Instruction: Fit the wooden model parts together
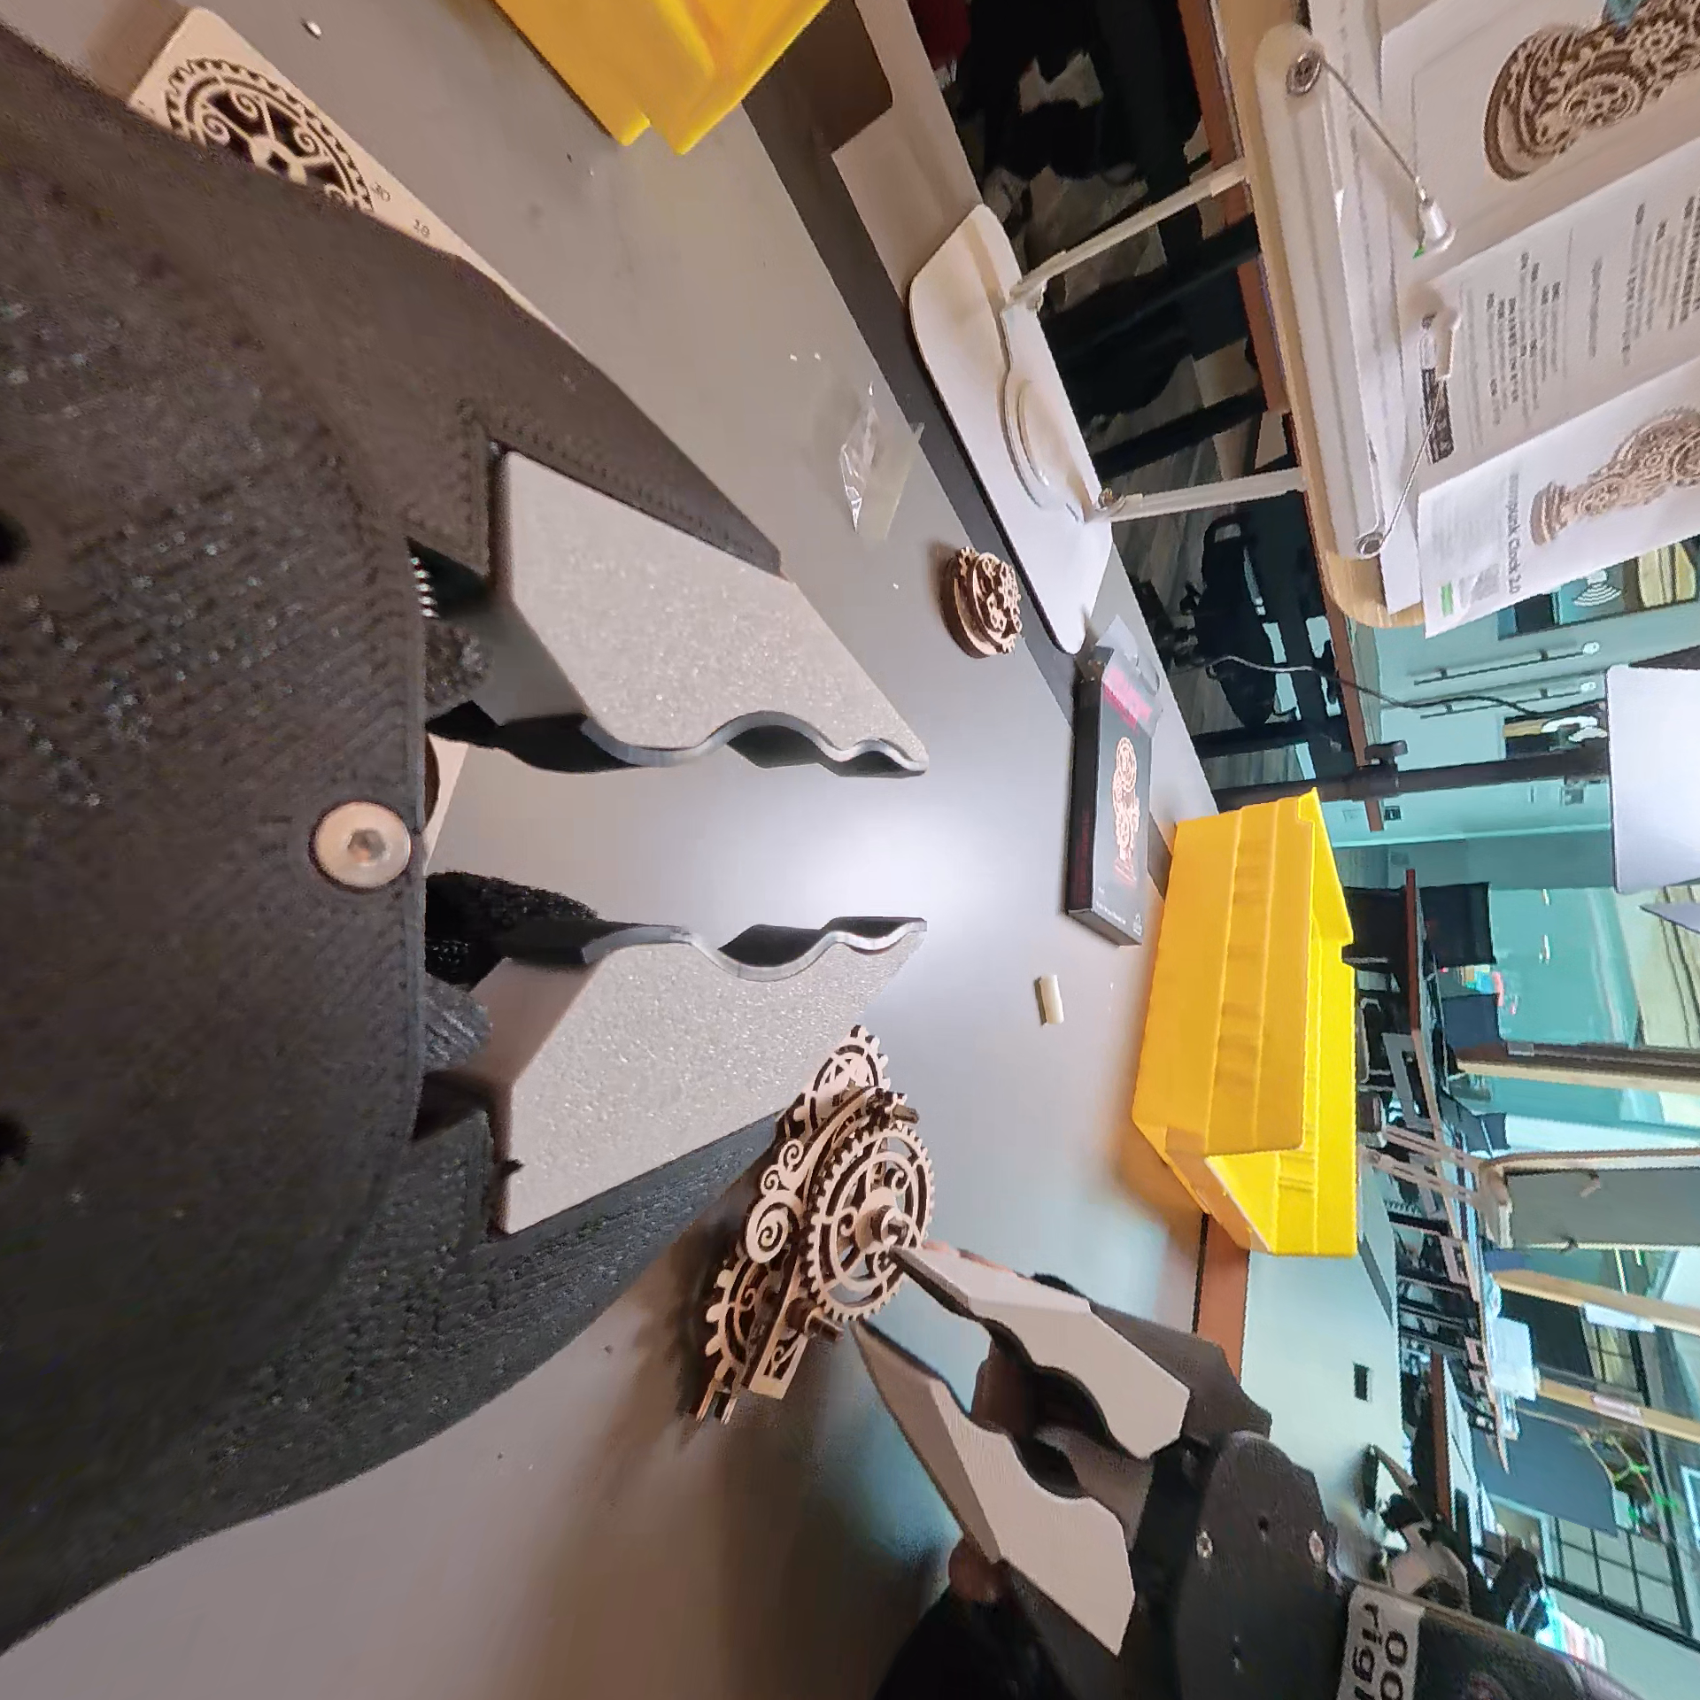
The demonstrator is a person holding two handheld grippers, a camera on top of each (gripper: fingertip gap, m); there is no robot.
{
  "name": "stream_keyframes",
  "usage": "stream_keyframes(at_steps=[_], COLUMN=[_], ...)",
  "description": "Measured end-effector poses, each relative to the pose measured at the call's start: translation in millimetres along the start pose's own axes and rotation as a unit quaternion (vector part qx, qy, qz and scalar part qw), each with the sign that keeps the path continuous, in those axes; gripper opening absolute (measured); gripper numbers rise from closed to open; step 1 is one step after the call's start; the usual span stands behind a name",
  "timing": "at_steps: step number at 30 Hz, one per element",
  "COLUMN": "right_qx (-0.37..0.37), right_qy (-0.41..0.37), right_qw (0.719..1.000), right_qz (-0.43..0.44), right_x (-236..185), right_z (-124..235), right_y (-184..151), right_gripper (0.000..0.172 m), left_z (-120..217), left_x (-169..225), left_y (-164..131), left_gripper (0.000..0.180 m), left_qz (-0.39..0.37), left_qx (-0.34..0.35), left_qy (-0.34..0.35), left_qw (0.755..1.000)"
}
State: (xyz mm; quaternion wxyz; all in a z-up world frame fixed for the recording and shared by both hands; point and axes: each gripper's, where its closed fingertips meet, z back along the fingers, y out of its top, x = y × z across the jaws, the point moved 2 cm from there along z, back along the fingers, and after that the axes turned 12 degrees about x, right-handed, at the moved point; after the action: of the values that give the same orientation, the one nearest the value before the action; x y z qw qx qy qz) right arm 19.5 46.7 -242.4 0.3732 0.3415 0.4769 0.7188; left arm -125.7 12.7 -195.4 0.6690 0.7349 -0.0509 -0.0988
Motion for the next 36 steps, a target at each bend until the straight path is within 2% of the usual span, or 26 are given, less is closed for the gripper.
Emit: stream_keyframes(at_steps=[8, 12, 16, 21, 24, 27, 31, 36], right_qx=[0.010, -0.030, -0.030, -0.019, 0.022, 0.094, 0.200, 0.251], right_qy=[0.065, 0.041, 0.006, -0.074, -0.089, -0.127, -0.196, -0.248], right_qw=[0.998, 0.999, 0.999, 0.996, 0.996, 0.987, 0.958, 0.931], right_qz=[-0.012, 0.017, 0.025, 0.045, 0.019, -0.015, -0.069, -0.089], right_x=[-19, -16, -3, 24, 31, 44, 63, 75], right_z=[4, -4, -8, -10, -4, 12, 41, 59], right_y=[4, -8, -8, -8, 4, 25, 47, 56], right_gripper=[0.014, 0.011, 0.001, 0.004, 0.009, 0.017, 0.025, 0.030], left_z=[4, 3, 1, 1, 2, 4, 7, 11], left_x=[12, 12, 12, 10, 10, 8, 3, -8], left_y=[1, 0, -4, -5, -4, -3, 4, 5], left_gripper=[0.028, 0.027, 0.026, 0.026, 0.026, 0.027, 0.029, 0.030], left_qz=[-0.004, -0.001, -0.005, -0.008, -0.005, 0.001, 0.010, 0.001], left_qx=[-0.006, -0.010, -0.017, -0.018, -0.018, -0.013, 0.001, 0.007], left_qy=[-0.029, -0.032, -0.033, -0.028, -0.025, -0.020, 0.000, 0.037], left_qw=[1.000, 0.999, 0.999, 0.999, 1.000, 1.000, 1.000, 0.999])
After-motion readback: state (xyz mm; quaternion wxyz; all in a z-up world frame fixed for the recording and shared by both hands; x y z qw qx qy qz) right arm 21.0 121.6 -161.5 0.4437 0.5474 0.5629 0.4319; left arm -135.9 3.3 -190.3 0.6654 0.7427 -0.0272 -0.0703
